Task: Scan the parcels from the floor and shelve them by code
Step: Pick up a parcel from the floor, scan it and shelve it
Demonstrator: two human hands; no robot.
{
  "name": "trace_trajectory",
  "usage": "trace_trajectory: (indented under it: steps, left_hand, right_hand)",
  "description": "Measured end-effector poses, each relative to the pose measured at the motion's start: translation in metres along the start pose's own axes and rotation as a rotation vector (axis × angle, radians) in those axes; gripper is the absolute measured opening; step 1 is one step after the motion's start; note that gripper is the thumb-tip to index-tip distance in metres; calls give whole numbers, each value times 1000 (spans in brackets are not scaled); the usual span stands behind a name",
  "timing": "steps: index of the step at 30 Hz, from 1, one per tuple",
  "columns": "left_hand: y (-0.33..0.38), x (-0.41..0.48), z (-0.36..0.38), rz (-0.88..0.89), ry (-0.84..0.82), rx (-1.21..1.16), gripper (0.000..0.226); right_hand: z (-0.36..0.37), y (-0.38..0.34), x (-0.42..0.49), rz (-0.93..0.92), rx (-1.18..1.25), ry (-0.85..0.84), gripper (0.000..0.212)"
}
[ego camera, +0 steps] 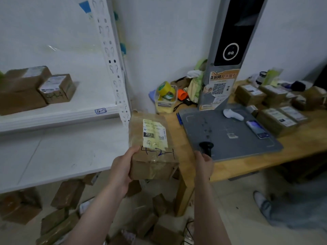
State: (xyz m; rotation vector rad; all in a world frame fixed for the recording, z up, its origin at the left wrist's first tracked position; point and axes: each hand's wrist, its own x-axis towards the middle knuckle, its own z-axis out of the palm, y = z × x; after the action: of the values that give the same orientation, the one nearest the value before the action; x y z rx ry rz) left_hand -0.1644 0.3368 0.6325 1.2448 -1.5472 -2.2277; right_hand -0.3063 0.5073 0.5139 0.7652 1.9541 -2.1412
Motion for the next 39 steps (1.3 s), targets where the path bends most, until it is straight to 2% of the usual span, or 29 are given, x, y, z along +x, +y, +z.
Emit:
trace_trajectory:
  steps: [3, 7, 11, 16, 19, 22, 26, 30, 35, 39]
  left_hand:
    - [-4, 7, 7, -17, 26, -40, 26]
    - [-7, 18, 21, -21, 47, -55, 23]
    - [-7, 32, 37, -22, 55, -67, 31]
    - [-6, 53, 44, -32, 74, -57, 51]
    - [-6, 63, 38, -40, 92, -39, 53]
    - [-7, 70, 31, -29, 110, -22, 51]
    - [-9, 80, 20, -22, 119, -11, 56]
    - [-8, 88, 11, -34, 138, -5, 51]
    - [-7, 93, -5, -26, 152, -13, 44]
    - [-7, 94, -22, -19, 155, -39, 39]
  right_hand:
    - [-12, 21, 43, -17, -196, 61, 63]
    - [-26, 53, 113, -32, -521, 99, 57]
    - [-21, 30, 116, -38, -635, 50, 40]
    - [1, 22, 139, -18, -743, 20, 36]
    - [7, 26, 157, 36, -785, 42, 38]
    - [9, 34, 169, 82, -787, 46, 35]
    - [13, 45, 162, 104, -701, -30, 23]
    - [26, 47, 129, 41, -517, -75, 31]
    - [47, 22, 63, -85, -341, -199, 30]
    - [58, -1, 8, -132, -238, -296, 15]
